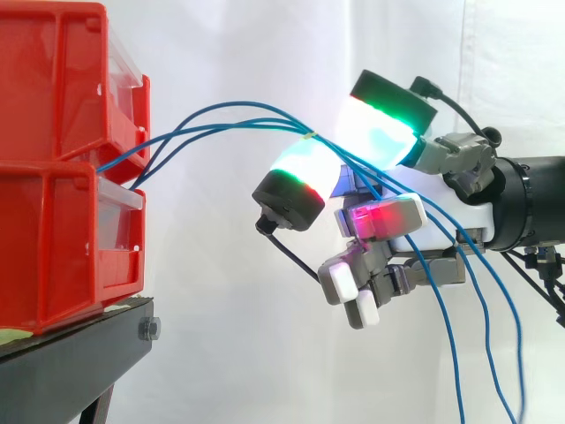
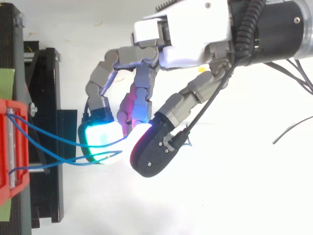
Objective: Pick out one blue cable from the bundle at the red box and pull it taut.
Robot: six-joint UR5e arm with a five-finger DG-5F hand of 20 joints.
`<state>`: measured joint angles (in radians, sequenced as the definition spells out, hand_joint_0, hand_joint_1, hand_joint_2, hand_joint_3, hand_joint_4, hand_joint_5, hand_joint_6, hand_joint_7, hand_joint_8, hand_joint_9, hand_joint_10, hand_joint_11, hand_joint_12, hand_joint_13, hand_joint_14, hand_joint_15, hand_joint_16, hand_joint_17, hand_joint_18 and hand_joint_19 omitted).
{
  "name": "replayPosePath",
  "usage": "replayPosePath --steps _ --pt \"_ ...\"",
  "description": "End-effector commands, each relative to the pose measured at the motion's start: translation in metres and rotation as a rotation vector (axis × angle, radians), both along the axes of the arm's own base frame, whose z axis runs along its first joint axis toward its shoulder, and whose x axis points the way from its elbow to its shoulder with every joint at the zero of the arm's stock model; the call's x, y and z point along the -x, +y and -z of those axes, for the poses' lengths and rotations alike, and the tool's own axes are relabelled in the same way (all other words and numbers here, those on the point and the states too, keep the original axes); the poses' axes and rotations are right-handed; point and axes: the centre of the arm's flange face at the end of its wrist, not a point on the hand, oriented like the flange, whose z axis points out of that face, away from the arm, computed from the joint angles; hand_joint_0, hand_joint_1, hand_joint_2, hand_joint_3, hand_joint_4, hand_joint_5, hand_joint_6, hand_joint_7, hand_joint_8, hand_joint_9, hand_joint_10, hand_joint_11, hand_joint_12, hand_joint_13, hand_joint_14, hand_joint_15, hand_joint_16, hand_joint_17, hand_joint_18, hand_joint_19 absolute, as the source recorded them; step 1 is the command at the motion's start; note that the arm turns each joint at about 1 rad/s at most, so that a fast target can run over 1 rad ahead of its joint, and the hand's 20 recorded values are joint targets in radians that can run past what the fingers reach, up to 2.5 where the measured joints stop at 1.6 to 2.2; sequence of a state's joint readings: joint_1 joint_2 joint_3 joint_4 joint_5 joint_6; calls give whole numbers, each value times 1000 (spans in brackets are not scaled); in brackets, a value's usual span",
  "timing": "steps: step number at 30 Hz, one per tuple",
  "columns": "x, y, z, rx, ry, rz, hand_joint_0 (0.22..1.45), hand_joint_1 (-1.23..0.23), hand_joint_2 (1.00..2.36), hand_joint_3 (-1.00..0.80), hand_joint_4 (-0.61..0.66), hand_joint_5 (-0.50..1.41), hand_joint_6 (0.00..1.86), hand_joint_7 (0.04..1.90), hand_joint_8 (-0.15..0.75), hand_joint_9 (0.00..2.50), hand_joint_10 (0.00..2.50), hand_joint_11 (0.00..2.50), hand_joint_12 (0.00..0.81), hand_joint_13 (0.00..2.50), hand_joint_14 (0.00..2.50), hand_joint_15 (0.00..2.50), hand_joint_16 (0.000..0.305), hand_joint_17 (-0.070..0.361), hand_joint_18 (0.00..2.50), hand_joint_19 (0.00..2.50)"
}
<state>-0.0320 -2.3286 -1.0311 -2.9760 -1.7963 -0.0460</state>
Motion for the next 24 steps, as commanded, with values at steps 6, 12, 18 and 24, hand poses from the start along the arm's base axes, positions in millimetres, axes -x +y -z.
replayPosePath --steps 6,12,18,24 --pt "0 0 0 2 -2 0 651 -805 1004 -448 5 -72 940 777 228 1308 30 758 322 898 16 405 40 89 809 546" --pt "0 0 0 0 1 0 717 -895 1013 -350 -55 -70 944 830 231 1330 29 761 320 923 16 404 39 87 839 535" --pt "0 0 0 2 -2 0 692 -910 1021 -230 -77 -63 954 806 232 1352 28 762 321 947 16 415 39 88 853 559" --pt "0 0 0 2 -5 3 770 -902 1005 -444 -180 -80 974 798 241 1316 28 764 312 924 16 402 38 85 839 534"
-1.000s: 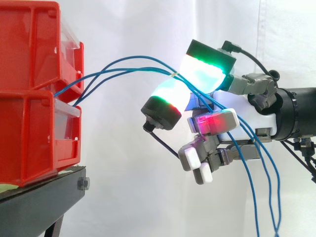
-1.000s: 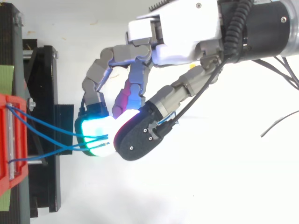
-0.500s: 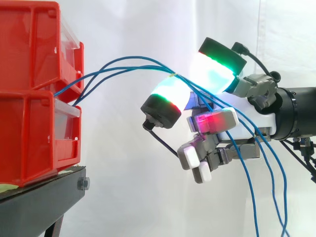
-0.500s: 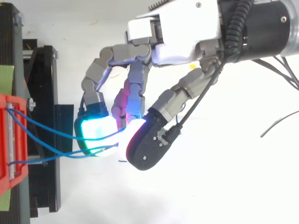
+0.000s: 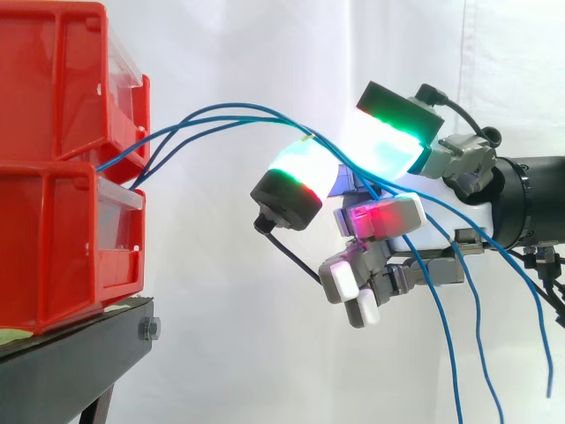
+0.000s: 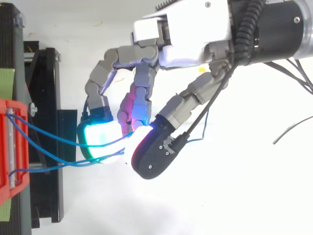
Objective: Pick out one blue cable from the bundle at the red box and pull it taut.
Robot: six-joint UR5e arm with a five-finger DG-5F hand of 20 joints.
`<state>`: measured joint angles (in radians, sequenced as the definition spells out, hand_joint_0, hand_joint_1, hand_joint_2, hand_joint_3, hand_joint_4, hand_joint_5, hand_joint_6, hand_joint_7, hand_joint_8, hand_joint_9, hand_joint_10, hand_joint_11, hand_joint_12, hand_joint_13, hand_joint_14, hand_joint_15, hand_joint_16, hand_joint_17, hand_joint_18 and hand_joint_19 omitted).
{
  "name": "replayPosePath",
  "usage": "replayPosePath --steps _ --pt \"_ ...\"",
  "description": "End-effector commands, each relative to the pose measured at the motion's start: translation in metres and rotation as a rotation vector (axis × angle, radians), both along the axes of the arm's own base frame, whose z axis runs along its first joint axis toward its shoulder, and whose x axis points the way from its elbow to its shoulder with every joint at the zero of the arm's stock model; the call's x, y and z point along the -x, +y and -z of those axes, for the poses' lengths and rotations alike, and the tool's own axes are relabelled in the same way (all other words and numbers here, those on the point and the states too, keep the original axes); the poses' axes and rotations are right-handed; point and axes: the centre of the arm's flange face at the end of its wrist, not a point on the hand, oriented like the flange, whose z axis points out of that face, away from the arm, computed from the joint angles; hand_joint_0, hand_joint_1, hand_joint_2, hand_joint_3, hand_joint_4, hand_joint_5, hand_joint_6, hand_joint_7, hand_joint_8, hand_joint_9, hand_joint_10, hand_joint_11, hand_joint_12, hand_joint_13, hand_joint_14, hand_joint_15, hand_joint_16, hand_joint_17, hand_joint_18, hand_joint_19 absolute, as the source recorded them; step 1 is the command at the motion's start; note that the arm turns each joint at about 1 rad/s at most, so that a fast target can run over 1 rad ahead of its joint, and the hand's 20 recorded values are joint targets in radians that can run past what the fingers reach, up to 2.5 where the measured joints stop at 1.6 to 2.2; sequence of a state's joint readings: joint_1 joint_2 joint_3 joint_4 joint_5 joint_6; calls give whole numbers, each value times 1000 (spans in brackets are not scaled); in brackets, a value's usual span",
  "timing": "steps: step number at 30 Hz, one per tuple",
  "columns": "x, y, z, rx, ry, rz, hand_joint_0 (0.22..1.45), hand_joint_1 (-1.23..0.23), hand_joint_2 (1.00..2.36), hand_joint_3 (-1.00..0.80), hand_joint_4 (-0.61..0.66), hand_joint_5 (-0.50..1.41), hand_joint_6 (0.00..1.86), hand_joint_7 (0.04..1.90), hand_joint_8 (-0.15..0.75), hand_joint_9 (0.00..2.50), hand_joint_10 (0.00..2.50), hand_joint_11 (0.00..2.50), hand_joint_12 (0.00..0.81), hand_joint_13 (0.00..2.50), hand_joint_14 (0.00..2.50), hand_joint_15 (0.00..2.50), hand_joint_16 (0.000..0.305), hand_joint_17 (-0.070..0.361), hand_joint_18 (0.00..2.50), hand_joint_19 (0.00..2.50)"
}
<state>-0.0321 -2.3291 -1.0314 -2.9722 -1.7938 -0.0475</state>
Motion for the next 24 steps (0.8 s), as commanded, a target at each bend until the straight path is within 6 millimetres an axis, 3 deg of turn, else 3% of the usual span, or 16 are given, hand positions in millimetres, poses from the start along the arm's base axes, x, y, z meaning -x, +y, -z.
replayPosePath --steps 1,12,15,20,24 --pt "0 1 -1 0 0 -1 757 -922 1000 -500 -195 -80 974 811 231 1317 29 760 310 930 16 403 37 84 843 517" --pt "0 0 1 0 3 -2 575 -910 1000 -500 -158 -49 940 851 221 1415 30 737 310 970 16 415 37 83 859 551" --pt "0 0 0 0 1 -2 539 -895 1000 -500 -197 -36 925 887 208 1455 28 719 313 998 16 405 37 84 880 552" --pt "0 -1 1 1 2 -1 540 -881 1000 -500 -268 -30 910 904 187 1472 26 688 308 1015 17 404 37 83 887 548" --pt "0 -1 -1 1 -1 -1 615 -914 1000 -500 -283 -28 909 892 180 1513 29 688 295 1020 16 411 34 77 873 562"
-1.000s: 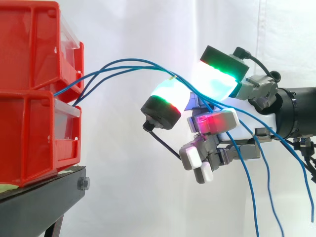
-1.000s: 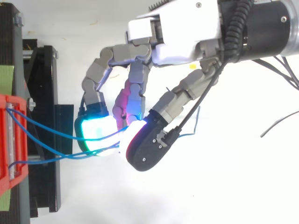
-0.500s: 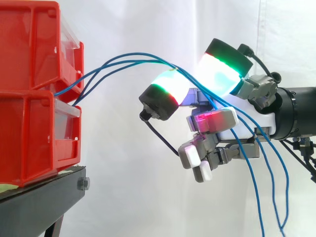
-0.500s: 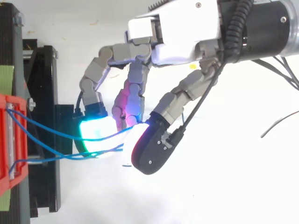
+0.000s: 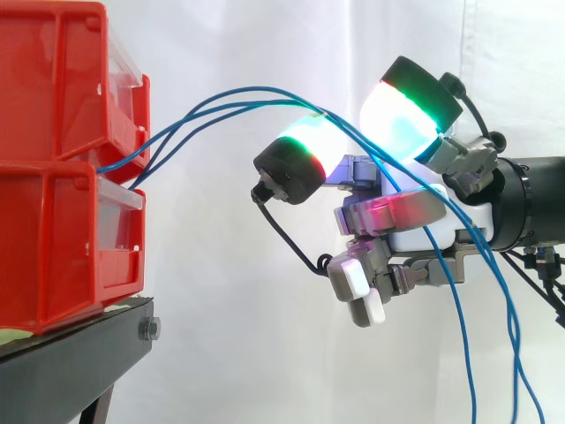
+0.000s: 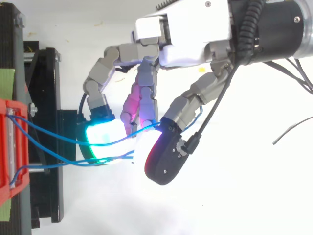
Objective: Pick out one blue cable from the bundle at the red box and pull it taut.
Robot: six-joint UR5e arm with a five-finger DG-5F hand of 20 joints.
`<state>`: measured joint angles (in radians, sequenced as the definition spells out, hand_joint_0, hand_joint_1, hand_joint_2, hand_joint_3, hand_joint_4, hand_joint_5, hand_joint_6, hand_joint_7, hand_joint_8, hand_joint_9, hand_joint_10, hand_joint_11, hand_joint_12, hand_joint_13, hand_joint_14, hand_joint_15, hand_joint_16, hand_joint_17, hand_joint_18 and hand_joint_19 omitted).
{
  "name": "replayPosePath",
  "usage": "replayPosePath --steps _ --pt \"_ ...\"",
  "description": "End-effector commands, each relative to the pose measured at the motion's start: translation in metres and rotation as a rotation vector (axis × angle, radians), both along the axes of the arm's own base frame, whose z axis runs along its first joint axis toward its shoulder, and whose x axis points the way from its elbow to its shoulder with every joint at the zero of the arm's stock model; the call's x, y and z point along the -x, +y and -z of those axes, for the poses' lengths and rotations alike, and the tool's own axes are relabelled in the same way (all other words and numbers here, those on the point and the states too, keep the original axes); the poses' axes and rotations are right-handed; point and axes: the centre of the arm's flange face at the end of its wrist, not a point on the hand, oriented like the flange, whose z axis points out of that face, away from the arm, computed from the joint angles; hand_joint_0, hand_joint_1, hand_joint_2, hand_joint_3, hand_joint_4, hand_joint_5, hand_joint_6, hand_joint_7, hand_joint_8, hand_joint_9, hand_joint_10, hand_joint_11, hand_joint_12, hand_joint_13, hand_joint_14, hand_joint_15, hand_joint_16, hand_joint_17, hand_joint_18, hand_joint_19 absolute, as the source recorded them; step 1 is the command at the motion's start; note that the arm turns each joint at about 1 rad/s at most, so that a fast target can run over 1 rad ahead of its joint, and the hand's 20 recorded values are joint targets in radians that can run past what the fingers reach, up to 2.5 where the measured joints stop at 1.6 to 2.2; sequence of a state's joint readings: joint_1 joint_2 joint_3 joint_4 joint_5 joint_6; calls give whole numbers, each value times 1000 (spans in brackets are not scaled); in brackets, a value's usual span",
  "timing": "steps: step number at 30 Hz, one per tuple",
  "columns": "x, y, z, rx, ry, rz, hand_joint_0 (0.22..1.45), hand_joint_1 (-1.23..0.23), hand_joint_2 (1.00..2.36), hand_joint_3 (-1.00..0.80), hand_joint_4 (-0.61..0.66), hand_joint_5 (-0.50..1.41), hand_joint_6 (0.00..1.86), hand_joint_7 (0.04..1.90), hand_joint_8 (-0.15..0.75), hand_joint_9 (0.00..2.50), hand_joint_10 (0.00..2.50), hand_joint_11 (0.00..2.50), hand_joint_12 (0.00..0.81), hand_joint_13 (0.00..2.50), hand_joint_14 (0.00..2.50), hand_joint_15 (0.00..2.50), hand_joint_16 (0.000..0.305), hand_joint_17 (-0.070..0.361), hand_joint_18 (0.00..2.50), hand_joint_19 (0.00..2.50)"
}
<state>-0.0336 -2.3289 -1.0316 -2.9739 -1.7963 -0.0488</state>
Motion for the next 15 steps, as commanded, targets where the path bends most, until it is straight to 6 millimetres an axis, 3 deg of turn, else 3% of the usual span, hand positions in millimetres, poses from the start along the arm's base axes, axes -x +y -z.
replayPosePath --steps 1,6,12,15 --pt "0 0 0 0 -2 0 633 -928 1006 -446 -247 -26 908 879 186 1516 29 703 299 1023 16 412 35 78 875 558" --pt "0 0 0 0 -4 0 702 -943 1017 -318 -117 -52 940 794 222 1410 29 746 314 984 18 419 37 83 862 540" --pt "1 0 1 0 5 0 791 -944 1004 -455 -236 -62 958 878 209 1341 29 734 303 950 18 416 36 81 827 516" --pt "1 0 2 0 10 -1 733 -971 1000 -500 -320 -65 968 827 178 1332 27 719 294 943 16 401 35 79 835 495"
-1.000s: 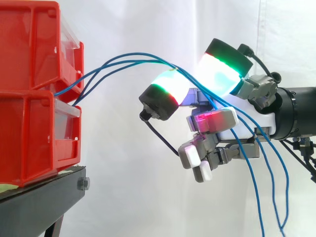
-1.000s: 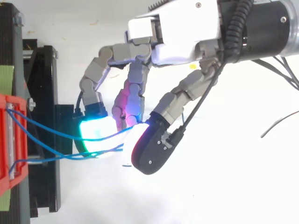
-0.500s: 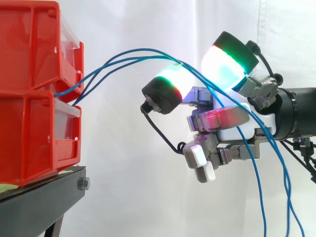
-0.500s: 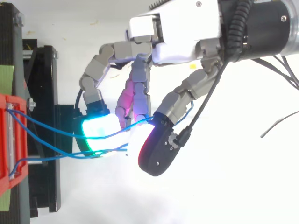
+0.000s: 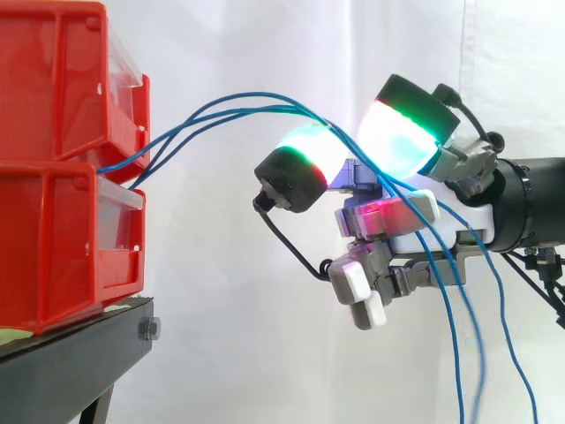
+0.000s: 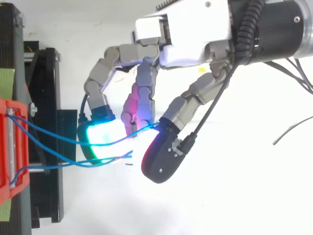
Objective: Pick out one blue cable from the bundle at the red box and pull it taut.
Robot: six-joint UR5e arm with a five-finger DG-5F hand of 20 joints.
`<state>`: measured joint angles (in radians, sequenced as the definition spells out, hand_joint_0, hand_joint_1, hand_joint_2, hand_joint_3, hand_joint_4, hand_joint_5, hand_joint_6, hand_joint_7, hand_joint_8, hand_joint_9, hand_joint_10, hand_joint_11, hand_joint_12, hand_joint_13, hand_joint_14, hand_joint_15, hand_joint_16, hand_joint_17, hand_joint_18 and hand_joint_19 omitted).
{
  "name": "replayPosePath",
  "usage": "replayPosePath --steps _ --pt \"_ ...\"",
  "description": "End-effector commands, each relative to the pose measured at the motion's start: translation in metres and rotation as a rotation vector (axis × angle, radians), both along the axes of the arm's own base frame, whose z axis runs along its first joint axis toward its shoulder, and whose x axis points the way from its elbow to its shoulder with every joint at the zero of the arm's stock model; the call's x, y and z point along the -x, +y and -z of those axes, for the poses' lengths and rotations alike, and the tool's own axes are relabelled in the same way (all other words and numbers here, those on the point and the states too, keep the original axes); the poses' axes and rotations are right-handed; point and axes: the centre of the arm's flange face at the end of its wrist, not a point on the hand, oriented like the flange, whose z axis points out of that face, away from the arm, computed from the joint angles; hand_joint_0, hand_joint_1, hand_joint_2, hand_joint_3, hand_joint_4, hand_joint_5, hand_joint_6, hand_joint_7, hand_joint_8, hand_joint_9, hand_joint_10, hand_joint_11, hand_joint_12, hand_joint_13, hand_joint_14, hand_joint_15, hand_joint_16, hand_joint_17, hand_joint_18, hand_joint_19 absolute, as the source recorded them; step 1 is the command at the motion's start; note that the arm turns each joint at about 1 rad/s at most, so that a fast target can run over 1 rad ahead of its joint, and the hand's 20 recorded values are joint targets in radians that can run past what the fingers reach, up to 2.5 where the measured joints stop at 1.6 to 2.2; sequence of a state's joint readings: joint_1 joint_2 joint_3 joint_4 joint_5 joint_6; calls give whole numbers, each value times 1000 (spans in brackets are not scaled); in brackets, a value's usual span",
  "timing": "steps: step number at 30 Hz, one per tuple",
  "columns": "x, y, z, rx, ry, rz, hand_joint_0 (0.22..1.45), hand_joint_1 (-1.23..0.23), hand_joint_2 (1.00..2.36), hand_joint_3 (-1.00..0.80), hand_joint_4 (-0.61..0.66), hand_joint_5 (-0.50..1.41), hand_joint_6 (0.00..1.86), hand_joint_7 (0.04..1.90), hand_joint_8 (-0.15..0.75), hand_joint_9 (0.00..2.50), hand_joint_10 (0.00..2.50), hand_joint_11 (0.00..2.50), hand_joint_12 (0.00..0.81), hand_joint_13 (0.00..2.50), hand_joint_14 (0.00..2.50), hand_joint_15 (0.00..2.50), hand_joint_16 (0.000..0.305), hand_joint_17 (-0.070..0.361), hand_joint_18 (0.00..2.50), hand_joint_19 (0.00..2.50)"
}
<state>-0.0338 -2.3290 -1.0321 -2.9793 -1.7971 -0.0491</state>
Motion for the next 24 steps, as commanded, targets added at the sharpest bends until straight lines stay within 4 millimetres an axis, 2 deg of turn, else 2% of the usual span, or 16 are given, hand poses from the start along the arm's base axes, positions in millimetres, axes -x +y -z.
replayPosePath --steps 1,4,7,11,14,18,20,24 --pt "0 0 0 0 3 -2 699 -969 1000 -500 -317 -64 965 821 174 1339 28 709 290 943 18 404 35 78 835 503" --pt "0 0 -1 0 -4 -2 598 -939 1000 -500 -282 -56 950 781 168 1373 28 709 292 951 16 409 35 78 834 524" --pt "0 -1 -1 0 -4 -1 515 -873 1000 -500 -272 -41 918 824 174 1407 28 674 308 970 15 395 38 85 859 512" --pt "0 -1 0 0 -1 -1 475 -848 1000 -500 -255 -41 887 846 174 1420 24 641 323 973 14 370 40 91 883 494" --pt "1 -2 0 0 3 -2 476 -847 1000 -500 -258 -44 862 856 169 1419 25 631 322 970 14 366 40 91 877 496" --pt "1 -2 0 -1 3 -4 560 -806 1000 -500 -287 -50 854 873 162 1399 27 641 302 947 15 384 37 82 834 527" --pt "1 -2 0 -1 3 -4 561 -817 1000 -500 -282 -50 855 873 162 1401 26 638 308 946 17 385 37 83 832 529" --pt "2 -3 0 -1 9 -4 588 -826 1016 -324 -235 -53 901 836 185 1395 28 663 317 939 15 382 37 84 820 546"
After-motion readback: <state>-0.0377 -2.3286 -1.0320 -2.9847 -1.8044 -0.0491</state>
